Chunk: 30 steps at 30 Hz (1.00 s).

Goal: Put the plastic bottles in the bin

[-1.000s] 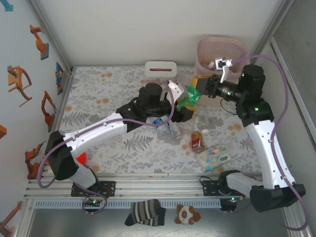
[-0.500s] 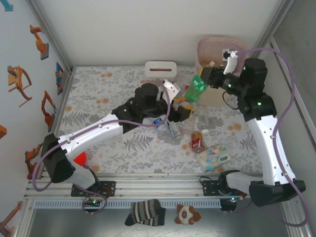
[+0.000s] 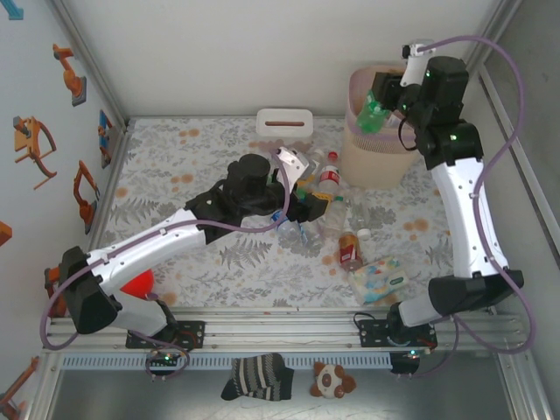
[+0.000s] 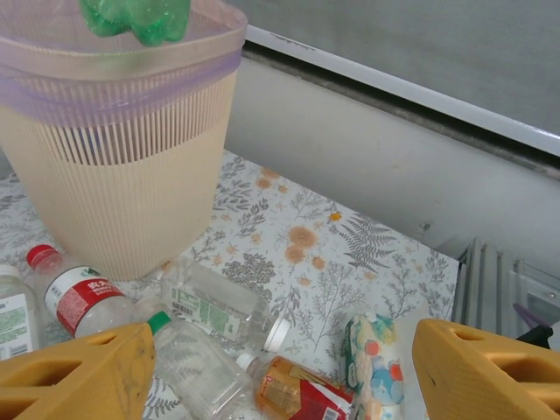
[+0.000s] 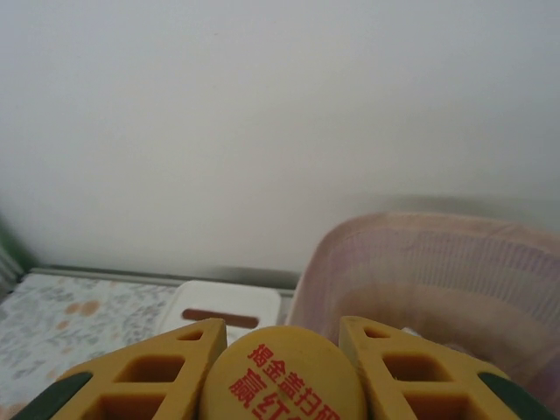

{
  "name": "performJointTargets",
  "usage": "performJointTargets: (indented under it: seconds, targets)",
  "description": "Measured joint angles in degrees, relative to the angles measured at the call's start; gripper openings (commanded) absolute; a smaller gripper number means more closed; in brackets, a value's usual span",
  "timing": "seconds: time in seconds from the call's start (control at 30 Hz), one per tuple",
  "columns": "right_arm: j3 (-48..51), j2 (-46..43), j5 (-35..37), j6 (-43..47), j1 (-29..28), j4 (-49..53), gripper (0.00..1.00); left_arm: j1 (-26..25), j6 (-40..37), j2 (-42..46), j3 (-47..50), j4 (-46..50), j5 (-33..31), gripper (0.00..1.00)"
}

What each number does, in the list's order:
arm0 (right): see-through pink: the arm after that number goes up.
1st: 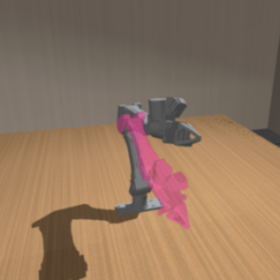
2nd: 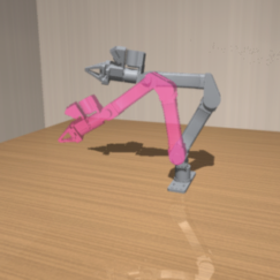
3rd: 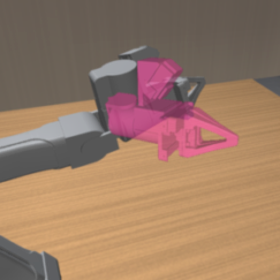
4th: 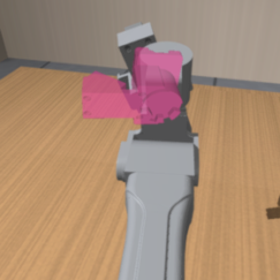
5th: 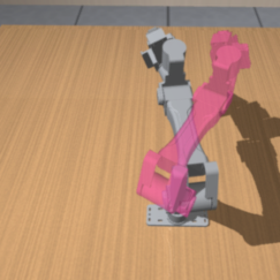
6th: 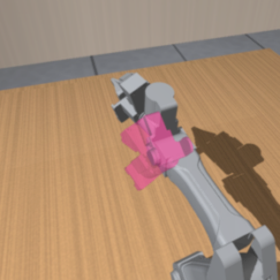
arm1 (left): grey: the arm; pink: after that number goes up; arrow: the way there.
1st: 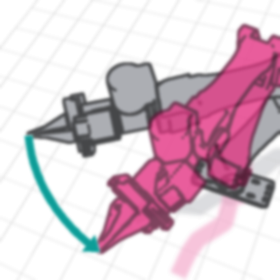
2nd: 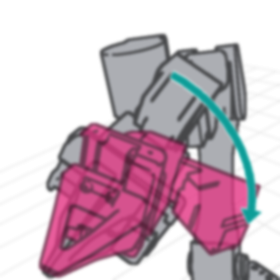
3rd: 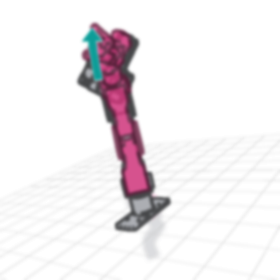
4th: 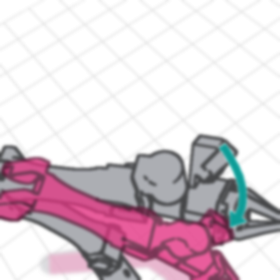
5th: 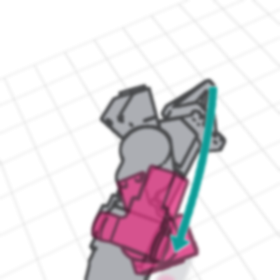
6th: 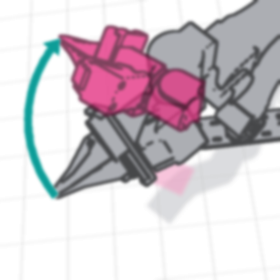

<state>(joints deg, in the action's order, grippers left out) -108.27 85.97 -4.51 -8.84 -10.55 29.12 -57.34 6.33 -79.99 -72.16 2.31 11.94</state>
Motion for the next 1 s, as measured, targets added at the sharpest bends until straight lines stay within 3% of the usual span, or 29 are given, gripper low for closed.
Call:
performJointTargets:
  seconds: [0.23, 0.5, 1.0]
  targets:
    - [-7.89, 8.39, 4.94, 3.34, 2.25, 0.17, 0.3, 0.0, -0.24, 1.75, 0.57, 0.76, -0.81, 0.77]
    - [-8.41, 13.92, 6.56, 2.89, 4.98, -6.75, 0.3, 0.0, -0.24, 2.25, 1.38, 1.44, -1.49, 0.77]
    - [-1.7, 24.13, 6.69, -12.0, 7.65, -27.63, 0.27, 0.0, -0.22, 4.96, 4.37, 2.95, -3.21, 0.77]
